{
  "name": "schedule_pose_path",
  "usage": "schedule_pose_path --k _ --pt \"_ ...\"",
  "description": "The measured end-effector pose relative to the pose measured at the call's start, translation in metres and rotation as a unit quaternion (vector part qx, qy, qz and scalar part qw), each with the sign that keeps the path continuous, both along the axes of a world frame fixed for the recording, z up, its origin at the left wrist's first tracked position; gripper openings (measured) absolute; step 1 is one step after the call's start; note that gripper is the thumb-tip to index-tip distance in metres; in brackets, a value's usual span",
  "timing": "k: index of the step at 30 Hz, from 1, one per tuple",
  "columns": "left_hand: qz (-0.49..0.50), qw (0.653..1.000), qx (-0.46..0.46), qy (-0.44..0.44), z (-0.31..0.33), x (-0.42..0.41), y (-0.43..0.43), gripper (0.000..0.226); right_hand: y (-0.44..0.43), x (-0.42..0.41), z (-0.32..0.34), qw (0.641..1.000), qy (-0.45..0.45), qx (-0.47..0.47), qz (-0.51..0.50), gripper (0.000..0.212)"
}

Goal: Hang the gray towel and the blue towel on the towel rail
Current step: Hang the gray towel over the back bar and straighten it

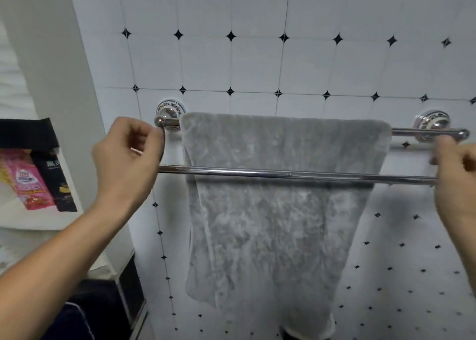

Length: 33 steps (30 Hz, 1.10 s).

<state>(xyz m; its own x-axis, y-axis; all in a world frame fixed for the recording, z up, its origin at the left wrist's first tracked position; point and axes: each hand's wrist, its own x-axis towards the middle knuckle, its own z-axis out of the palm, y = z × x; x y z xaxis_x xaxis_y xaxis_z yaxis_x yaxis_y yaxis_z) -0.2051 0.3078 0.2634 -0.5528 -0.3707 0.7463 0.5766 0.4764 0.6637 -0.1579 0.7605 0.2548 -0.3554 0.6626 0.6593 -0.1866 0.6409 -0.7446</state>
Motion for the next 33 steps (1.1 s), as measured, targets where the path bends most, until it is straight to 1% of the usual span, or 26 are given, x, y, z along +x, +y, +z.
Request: schedule_pose_path --k 1,2,3,4,5,6,7,8,10,12,14,15,17,18,20,21,22,24,27,29,31,33 --pt "-0.022 0.999 -0.018 0.016 -0.023 0.010 -0.005 0.007 -0.001 0.008 -0.022 1.000 0.004 -0.017 0.008 0.048" --pt "-0.048 0.998 -0.051 -0.008 -0.049 0.015 -0.009 0.009 -0.003 0.012 -0.043 0.999 -0.023 -0.021 0.041 0.042" --pt "-0.073 0.991 -0.085 -0.069 -0.074 0.017 -0.008 0.010 -0.004 0.011 -0.061 0.993 -0.064 -0.025 0.093 0.030" --pt "-0.088 0.979 -0.111 -0.147 -0.095 0.015 -0.004 0.008 -0.007 0.006 -0.075 0.981 -0.115 -0.039 0.150 0.014" --pt "-0.098 0.965 -0.113 -0.216 -0.110 0.009 0.000 0.010 -0.009 -0.002 -0.085 0.962 -0.163 -0.061 0.208 0.016" --pt "-0.116 0.954 -0.081 -0.263 -0.121 0.000 0.006 0.016 -0.011 -0.011 -0.090 0.940 -0.195 -0.094 0.262 0.028" --pt "-0.153 0.943 -0.031 -0.295 -0.126 -0.010 0.011 0.020 -0.012 -0.019 -0.093 0.920 -0.212 -0.125 0.305 0.032" --pt "-0.193 0.930 0.014 -0.311 -0.126 -0.018 0.016 0.027 -0.014 -0.026 -0.093 0.907 -0.219 -0.142 0.331 0.033" --pt "-0.238 0.918 0.071 -0.308 -0.124 -0.032 0.024 0.043 -0.016 -0.038 -0.092 0.893 -0.209 -0.169 0.361 0.034" --pt "-0.240 0.916 0.104 -0.303 -0.124 -0.040 0.027 0.047 -0.014 -0.041 -0.095 0.877 -0.217 -0.195 0.382 0.035" --pt "-0.264 0.908 0.101 -0.308 -0.126 -0.046 0.026 0.037 -0.014 -0.038 -0.103 0.858 -0.252 -0.186 0.406 0.020" --pt "-0.288 0.899 0.092 -0.317 -0.129 -0.047 0.027 0.032 -0.012 -0.037 -0.110 0.851 -0.275 -0.180 0.409 0.015" --pt "-0.331 0.875 0.082 -0.344 -0.138 -0.049 0.031 0.027 -0.012 -0.035 -0.127 0.837 -0.314 -0.185 0.408 0.014" --pt "-0.336 0.869 0.076 -0.356 -0.142 -0.049 0.033 0.021 -0.013 -0.033 -0.135 0.831 -0.320 -0.198 0.409 0.018" --pt "-0.315 0.875 0.085 -0.357 -0.146 -0.053 0.033 0.006 -0.012 -0.032 -0.145 0.832 -0.307 -0.223 0.404 0.032" --pt "-0.301 0.883 0.099 -0.347 -0.146 -0.056 0.030 0.003 -0.009 -0.031 -0.148 0.839 -0.292 -0.232 0.396 0.035" --pt "-0.287 0.892 0.107 -0.332 -0.144 -0.059 0.023 0.003 -0.005 -0.031 -0.148 0.846 -0.275 -0.239 0.390 0.037" --pt "-0.263 0.910 0.087 -0.309 -0.138 -0.065 0.009 0.005 0.004 -0.031 -0.147 0.851 -0.249 -0.246 0.391 0.037" --pt "-0.251 0.921 0.069 -0.290 -0.133 -0.069 0.001 0.010 0.007 -0.033 -0.147 0.859 -0.226 -0.239 0.393 0.034" --pt "-0.271 0.913 0.097 -0.291 -0.138 -0.066 0.006 0.011 0.002 -0.035 -0.153 0.861 -0.211 -0.246 0.393 0.040" --pt "-0.291 0.894 0.119 -0.319 -0.155 -0.056 0.012 0.019 -0.005 -0.034 -0.168 0.856 -0.213 -0.258 0.394 0.042" --pt "-0.304 0.879 0.093 -0.357 -0.177 -0.046 0.017 0.024 -0.013 -0.031 -0.188 0.847 -0.235 -0.256 0.401 0.040"
